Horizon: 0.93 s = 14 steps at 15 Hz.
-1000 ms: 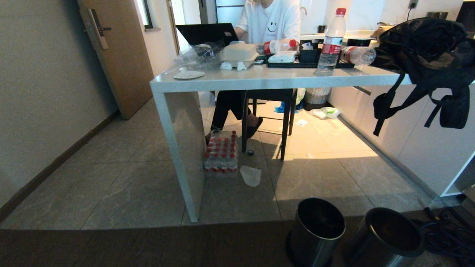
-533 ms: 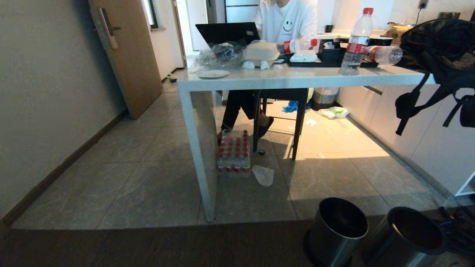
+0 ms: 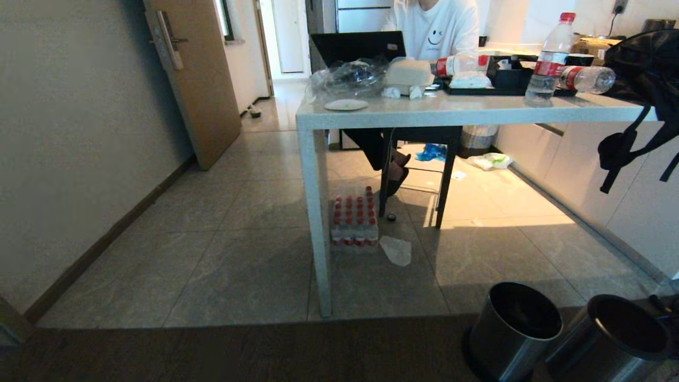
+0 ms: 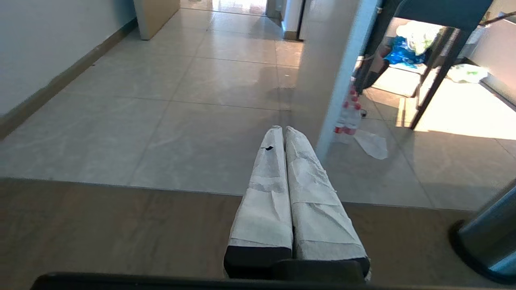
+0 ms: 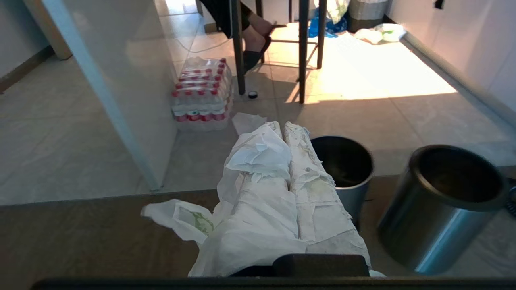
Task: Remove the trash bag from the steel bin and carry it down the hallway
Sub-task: Put the trash bag at the door
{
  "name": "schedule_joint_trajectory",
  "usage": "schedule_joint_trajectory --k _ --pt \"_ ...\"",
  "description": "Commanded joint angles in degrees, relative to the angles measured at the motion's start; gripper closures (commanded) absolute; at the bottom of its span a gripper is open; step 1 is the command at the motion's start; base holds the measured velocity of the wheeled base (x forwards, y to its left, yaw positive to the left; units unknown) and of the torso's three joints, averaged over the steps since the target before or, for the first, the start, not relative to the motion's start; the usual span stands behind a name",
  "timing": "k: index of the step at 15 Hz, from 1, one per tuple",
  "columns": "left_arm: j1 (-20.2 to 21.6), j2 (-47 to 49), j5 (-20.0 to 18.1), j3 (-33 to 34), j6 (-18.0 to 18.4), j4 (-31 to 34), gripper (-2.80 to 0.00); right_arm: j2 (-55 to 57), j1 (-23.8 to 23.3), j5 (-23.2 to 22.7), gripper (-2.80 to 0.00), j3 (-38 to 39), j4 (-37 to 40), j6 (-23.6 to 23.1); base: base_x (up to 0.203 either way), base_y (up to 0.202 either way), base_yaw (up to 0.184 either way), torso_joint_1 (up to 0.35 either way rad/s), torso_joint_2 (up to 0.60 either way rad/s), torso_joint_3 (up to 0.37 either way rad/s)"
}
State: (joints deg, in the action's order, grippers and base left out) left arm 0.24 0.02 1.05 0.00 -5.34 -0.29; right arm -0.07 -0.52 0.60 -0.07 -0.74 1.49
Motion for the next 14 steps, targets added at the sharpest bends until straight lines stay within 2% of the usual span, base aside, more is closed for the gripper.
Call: schedule_joint_trajectory --k 1,14 --pt "0.0 0.0 0.0 0.0 -0.1 -0.1 0.0 -0.1 0.0 0.0 0.0 0.0 0.0 0.0 0.0 0.187 0.002 0.002 0.0 0.002" --pt "0.0 0.0 0.0 0.1 -0.1 -0.1 0.0 0.0 0.0 0.0 0.0 0.0 0.0 0.0 0.0 0.191 0.0 0.002 0.0 0.003"
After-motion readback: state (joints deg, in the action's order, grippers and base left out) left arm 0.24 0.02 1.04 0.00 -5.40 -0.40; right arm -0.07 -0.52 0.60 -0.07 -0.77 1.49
